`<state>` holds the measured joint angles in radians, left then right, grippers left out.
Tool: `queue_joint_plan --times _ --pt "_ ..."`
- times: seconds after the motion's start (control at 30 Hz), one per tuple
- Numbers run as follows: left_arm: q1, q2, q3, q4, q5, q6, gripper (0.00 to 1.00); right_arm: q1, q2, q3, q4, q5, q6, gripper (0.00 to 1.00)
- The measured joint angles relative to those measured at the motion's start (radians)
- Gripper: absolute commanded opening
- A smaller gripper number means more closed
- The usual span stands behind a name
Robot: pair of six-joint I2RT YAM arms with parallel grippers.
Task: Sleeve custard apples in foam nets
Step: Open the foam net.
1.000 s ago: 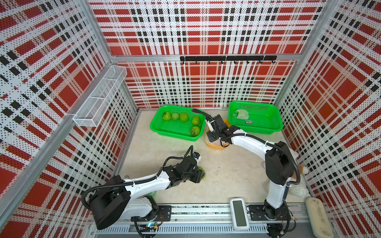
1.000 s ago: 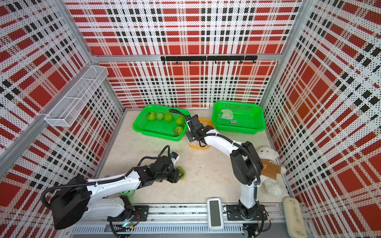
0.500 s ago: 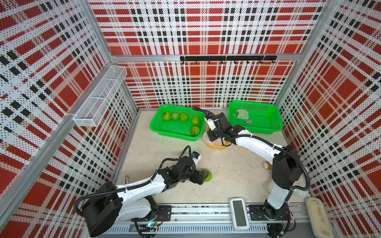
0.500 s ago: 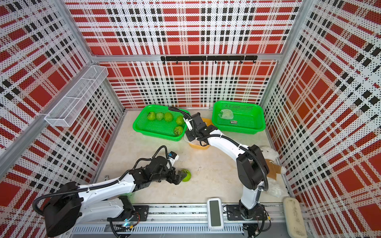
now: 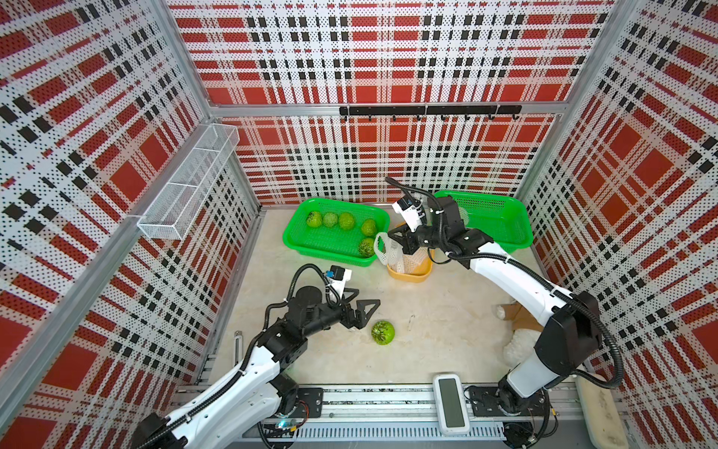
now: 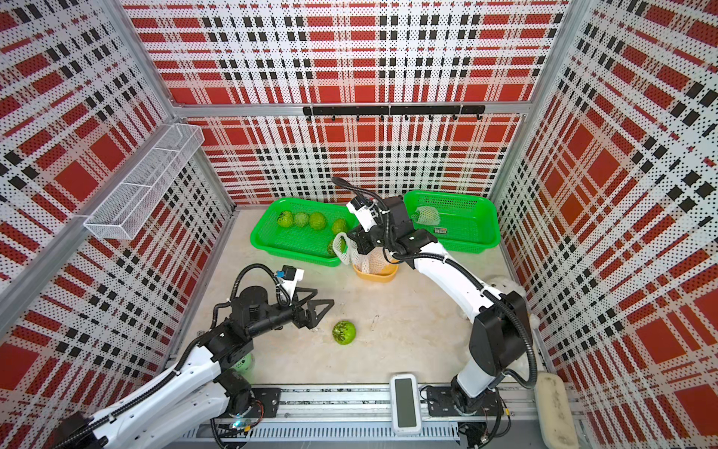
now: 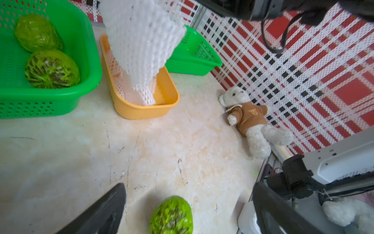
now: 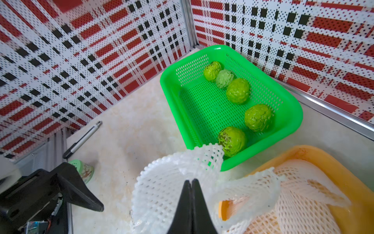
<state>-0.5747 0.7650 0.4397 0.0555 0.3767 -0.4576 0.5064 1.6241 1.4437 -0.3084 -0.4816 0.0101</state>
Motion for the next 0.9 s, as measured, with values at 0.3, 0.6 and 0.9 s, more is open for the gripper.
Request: queue_joint_plan --times 0.3,0.6,0.9 --pt "0.047 0.029 -0.009 0.076 0.076 -0.032 0.99 -0.2 0.124 0.036 0.011 -0.069 0.13 0.0" --pt "0.048 0.098 -0.009 0.129 0.112 -0.038 0.99 -0.198 0.229 -0.084 -0.022 -0.058 0.166 0.0" --pt "0.046 0.168 -0.009 0.213 0.137 -0.049 0.99 -0.18 0.108 -0.007 0.045 -0.205 0.169 0.0"
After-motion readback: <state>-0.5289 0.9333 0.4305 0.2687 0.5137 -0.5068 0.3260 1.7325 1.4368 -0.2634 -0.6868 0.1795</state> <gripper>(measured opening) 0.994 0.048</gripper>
